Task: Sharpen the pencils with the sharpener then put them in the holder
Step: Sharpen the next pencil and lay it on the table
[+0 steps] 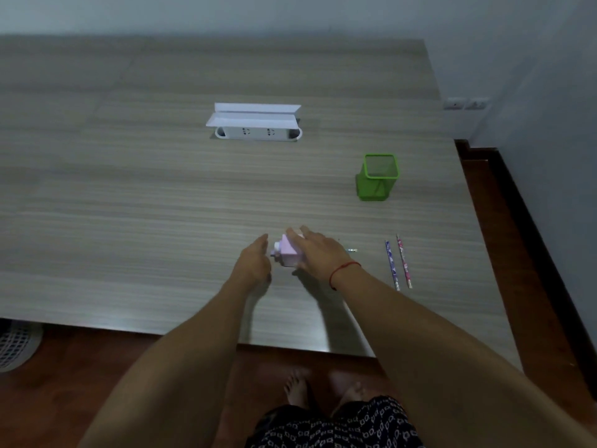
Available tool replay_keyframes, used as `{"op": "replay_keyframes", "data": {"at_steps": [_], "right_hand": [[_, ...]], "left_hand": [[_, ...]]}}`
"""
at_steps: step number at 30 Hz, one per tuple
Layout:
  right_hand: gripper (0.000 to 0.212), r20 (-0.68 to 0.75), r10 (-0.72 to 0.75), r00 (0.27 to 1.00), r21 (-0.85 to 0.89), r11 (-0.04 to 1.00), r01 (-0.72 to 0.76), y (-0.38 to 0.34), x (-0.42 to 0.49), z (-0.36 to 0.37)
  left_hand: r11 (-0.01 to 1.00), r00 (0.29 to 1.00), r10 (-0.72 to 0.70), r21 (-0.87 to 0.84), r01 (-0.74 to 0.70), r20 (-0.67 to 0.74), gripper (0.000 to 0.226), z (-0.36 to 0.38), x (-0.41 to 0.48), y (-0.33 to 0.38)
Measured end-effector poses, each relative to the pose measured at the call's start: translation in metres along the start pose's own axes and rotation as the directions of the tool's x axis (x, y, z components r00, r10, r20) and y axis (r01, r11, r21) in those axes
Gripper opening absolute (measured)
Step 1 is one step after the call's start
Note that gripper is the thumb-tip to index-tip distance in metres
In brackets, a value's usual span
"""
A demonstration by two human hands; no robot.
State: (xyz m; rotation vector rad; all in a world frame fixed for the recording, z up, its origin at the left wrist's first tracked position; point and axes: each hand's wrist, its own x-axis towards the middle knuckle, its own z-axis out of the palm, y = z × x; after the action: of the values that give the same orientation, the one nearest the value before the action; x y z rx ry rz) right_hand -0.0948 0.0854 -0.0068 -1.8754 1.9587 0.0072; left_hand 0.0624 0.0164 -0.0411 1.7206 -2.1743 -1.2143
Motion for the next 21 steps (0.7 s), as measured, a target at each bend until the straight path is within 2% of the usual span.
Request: {"op": "replay_keyframes", "data": {"at_steps": [1,4,8,12,17,21], "right_hand": [[0.077,-0.014,0.014,1.0,0.008,1.0,-0.014,-0.004,-0.001,0.006],[0.067,-0.072,0.062,0.995,0.018,0.998,-0.061,-0.013,-0.004,0.023],[0.064,-0.06,0.117,0.991,0.009,0.993,-0.117,-0.016,-0.003,0.029],[0.061,-0.074,0.107,0.992,-0.021,0.994,-0.109,-0.021,0.002,0.028],[0.06,-0.062,0.085,0.994,-0.054,0.995,-0.089,-0.024,0.002,0.032],[0.064,-0.063,0.076,0.995,-0.058,0.995,-0.08,-0.023,0.001,0.035]], "left_hand": [[0.998,0.999,0.038,0.04,-0.039,0.02,0.059,0.001,-0.002,-0.001],[0.987,0.992,0.127,0.095,-0.128,0.025,0.043,0.006,-0.009,0.003],[0.983,0.993,0.115,0.142,-0.118,0.032,0.028,0.009,-0.005,0.002],[0.978,0.989,0.147,0.147,-0.148,0.02,0.011,0.008,0.001,0.007],[0.975,0.987,0.16,0.159,-0.155,-0.018,0.015,0.011,0.005,0.006],[0.966,0.987,0.161,0.203,-0.161,0.019,0.02,0.008,0.008,0.006]]}}
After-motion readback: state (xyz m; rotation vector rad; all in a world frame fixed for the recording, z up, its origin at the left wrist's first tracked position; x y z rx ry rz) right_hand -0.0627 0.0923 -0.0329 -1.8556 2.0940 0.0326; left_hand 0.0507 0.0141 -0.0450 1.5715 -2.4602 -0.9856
